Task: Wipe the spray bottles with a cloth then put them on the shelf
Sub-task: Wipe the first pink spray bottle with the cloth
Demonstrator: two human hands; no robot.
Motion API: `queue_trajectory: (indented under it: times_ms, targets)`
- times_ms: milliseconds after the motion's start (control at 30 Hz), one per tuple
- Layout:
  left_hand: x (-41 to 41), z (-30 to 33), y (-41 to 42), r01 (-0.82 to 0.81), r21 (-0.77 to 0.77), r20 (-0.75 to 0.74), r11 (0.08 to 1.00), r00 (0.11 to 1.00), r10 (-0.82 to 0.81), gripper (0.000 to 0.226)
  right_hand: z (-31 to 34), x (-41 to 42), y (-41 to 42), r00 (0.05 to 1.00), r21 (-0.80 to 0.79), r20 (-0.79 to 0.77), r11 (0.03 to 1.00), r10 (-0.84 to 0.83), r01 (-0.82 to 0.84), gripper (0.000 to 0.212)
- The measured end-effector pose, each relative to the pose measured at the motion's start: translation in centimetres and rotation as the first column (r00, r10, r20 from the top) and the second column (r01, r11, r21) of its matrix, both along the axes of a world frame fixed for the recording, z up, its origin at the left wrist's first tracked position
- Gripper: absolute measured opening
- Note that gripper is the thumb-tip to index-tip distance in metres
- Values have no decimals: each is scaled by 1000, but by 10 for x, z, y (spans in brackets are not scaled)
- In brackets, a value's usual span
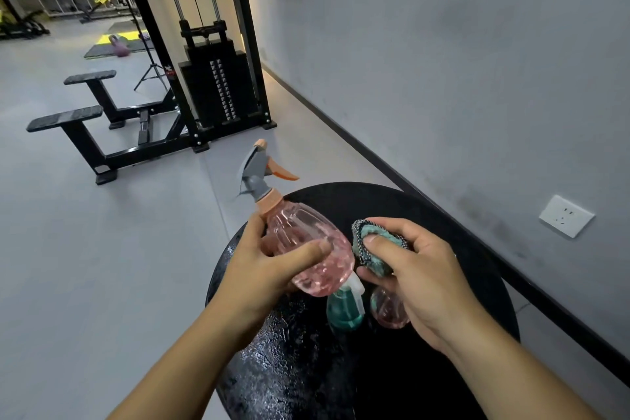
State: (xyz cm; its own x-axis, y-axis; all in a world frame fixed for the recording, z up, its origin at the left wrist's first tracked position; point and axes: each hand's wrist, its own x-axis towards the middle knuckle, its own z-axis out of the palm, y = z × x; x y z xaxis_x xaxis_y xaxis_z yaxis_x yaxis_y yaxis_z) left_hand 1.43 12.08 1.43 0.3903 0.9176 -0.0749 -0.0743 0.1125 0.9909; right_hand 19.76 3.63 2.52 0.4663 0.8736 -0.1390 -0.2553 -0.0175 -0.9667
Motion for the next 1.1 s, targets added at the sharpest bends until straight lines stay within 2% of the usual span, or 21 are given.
queue_trajectory:
  times_ms: [67, 133, 400, 600, 867, 1100]
  targets:
    - [-2, 0, 1, 25, -27, 37, 999, 999, -24, 51, 0, 3, 0, 1000, -1, 19, 1000, -10, 10, 17]
    - [-4, 0, 2, 64, -51, 51, 997, 997, -61, 45, 1, 5, -1, 999, 6, 48, 1000, -23, 23, 17]
    - [-11, -2, 7, 106, -168, 117, 980, 989, -87, 68, 1, 17, -2, 990, 42, 125, 997, -62, 57, 20]
    - [-13, -4, 6, 115, -165, 114, 980, 989, -97, 51, 4, 22, -4, 969, 38, 222, 994, -108, 102, 19]
    - [-11, 0, -3, 180, -145, 51, 973, 983, -175, 53, 20, 29, -11, 892, 172, 384, 968, -239, 185, 17]
    - [-6, 3, -8, 233, -141, 9, 962, 972, -234, 59, 30, 33, 1, 779, 278, 537, 940, -323, 198, 15]
